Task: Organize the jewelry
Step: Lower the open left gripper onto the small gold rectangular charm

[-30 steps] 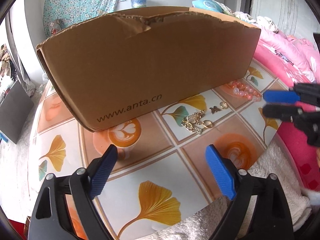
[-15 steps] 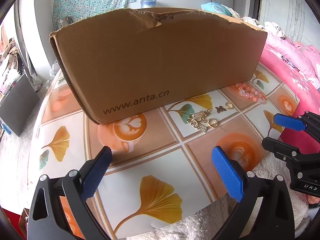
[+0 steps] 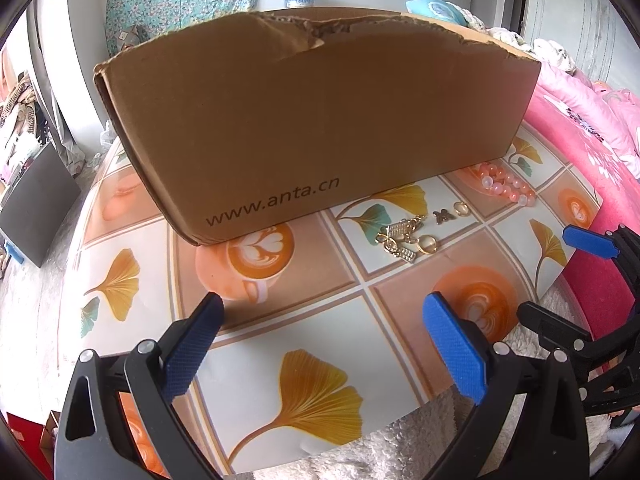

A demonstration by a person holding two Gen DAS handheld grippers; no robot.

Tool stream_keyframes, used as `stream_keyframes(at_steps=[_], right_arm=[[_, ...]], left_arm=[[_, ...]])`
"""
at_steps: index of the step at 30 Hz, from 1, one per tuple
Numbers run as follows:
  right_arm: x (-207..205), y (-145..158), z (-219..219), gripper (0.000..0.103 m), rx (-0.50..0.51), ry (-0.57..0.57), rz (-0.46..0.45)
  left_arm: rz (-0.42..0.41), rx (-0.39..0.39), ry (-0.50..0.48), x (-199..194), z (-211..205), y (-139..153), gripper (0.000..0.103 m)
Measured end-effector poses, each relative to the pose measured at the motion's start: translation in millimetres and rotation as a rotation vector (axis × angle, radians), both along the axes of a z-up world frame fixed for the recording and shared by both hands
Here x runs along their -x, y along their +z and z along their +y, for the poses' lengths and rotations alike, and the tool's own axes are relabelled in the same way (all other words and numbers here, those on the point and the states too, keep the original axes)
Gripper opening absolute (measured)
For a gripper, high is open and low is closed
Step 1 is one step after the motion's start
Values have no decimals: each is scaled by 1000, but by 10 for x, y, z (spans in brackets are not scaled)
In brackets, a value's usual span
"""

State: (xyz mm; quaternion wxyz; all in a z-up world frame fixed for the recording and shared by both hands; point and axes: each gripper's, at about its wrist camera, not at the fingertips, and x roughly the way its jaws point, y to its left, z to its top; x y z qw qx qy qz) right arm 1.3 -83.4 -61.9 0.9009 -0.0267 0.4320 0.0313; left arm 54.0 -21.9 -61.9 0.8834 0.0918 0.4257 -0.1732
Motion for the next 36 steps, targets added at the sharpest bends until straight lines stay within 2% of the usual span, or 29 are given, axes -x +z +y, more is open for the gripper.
stream_keyframes(at_steps=[10,19,23,27,28,29,32,36], right_arm=[[-37,-15,-9,96,5,9,5],[-31,18,-80,96,-29,7,-3],[35,175,-123,96,-19,1,-93],[47,312,-142,95,-133,77,-144],[36,332,-138,93,-150,92,-151],[17,346,-131,87,-159,101,-154],[-58,355,-137,74,-200,112,-151],[-169,326,-107,55,-269,115,-112]], left_arm=[[26,-9,3,-32,-11,9,98],[21,-7,7,-32,-9,2,98],[27,-12,9,-45,-13,-5,99],[35,-10,-1,-72,-8,8,99],[31,-2,-2,-71,-2,20,99],[17,15,-5,-62,10,41,97],[-29,80,-35,-25,43,130,88],[-78,87,-97,5,-17,204,62]])
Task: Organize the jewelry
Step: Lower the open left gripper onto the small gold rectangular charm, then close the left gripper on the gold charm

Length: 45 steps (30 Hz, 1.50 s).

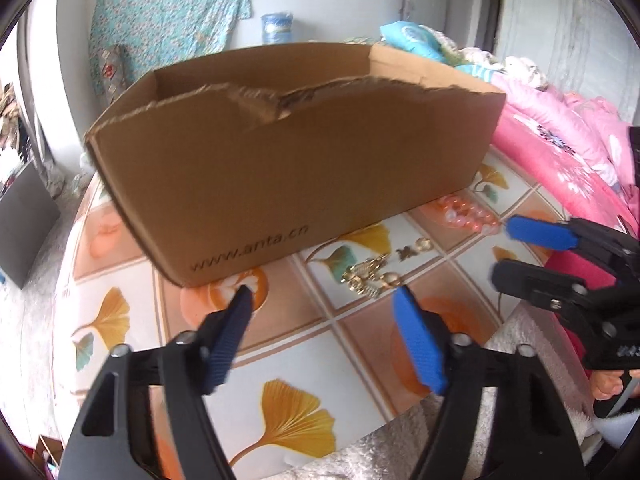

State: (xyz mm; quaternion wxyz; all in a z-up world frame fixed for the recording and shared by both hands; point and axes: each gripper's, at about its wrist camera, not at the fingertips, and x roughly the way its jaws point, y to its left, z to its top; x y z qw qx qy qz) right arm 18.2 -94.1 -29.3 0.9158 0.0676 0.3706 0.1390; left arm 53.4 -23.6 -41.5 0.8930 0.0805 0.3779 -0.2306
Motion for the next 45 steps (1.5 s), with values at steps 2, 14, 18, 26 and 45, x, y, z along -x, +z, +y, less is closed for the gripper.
stream_keyframes(at_steps=[2,14,18,26,45], right_arm=[[-30,-23,2,53,-16,6,14],[-203,-128,167,52,-17,29,44],[-250,-126,196,52,-16,33,48],[-259,-118,194,52,-19,43,55],[-276,-140,168,52,-28,33,54]], left_arm=[[-10,-6,-32,-16,-47,17,52],[62,-40,-96,-204,-269,-87,14],[71,-45,-103,-228,-277,-103,14],[86,-71,-111,-294,-307,-86,15],[45,-71,-109,-306,-310,-71,0]])
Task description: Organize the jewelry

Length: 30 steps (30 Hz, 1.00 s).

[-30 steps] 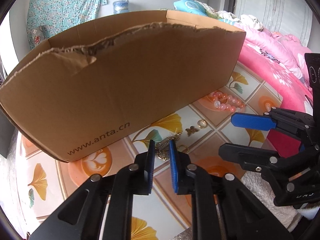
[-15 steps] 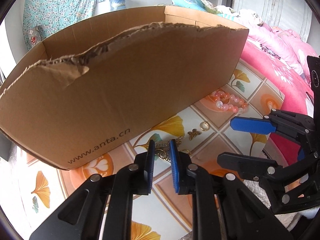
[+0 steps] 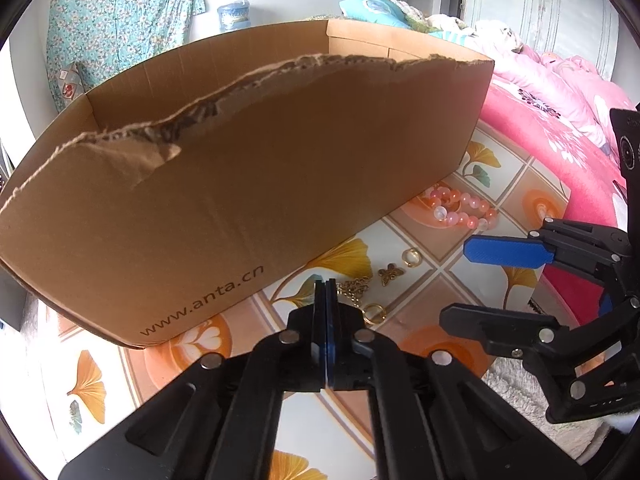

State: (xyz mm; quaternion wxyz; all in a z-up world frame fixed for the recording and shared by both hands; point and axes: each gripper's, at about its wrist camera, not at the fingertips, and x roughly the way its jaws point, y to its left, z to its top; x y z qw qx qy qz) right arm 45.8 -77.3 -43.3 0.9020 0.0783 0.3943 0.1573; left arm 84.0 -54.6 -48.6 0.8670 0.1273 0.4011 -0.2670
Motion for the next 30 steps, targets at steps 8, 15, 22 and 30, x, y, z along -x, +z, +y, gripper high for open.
stream_keyframes(at_steps=[8,15,22,30], right_arm=[[32,34,-47,52,2,-7,-13],[36,45,-51,52,1,-3,-14],[23,50,-5,52,4,-1,-12],[9,54,35,52,3,-1,-12]], left_arm=[[-12,2,21,34,127,58,0],[24,42,-22,161,191,67,9],[7,-38,-70,282,89,-14,13],[-9,-69,-82,238,4,-50,13]])
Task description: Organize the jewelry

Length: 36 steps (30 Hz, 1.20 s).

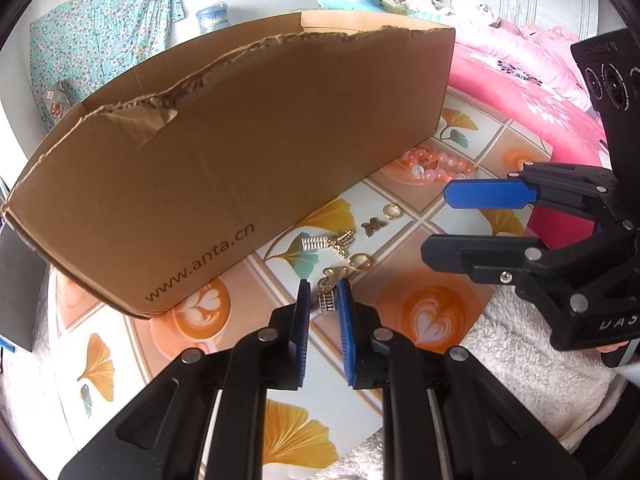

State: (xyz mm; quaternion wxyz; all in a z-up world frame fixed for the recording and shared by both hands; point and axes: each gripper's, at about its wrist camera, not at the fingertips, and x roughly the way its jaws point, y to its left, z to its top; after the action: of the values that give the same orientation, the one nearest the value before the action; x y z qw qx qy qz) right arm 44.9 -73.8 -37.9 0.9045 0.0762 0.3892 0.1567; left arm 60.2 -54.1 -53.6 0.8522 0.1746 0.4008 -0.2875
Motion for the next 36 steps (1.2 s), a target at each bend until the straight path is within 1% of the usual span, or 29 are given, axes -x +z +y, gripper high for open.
stream_keyframes(at_steps=[5,7,16,23,26,28,30,32,36], right_arm=[[-13,1,16,52,2,-1,-2],[-17,5,11,52,2,-4,-2],[-6,23,-24,52,0,-1,-9],[-9,53,15,52,10,6,-15],[-7,65,37,52,15,7,-18],[-11,70,51,52,16,9,-18],[-14,70,66,52,17,9,-18],[-13,71,78,52,18,9,-18],[-17,76,109,52,21,14,-22]], left_arm=[[4,10,-4,-38,-38,-1,13],[5,8,-7,-29,-48,0,7],[21,-1,2,16,21,15,8],[16,-10,-5,44,14,1,8],[29,-10,-4,40,16,14,8],[34,-3,-1,42,28,28,14],[29,1,0,56,43,47,28],[19,1,-5,88,52,65,31],[17,-12,-4,120,59,50,31]])
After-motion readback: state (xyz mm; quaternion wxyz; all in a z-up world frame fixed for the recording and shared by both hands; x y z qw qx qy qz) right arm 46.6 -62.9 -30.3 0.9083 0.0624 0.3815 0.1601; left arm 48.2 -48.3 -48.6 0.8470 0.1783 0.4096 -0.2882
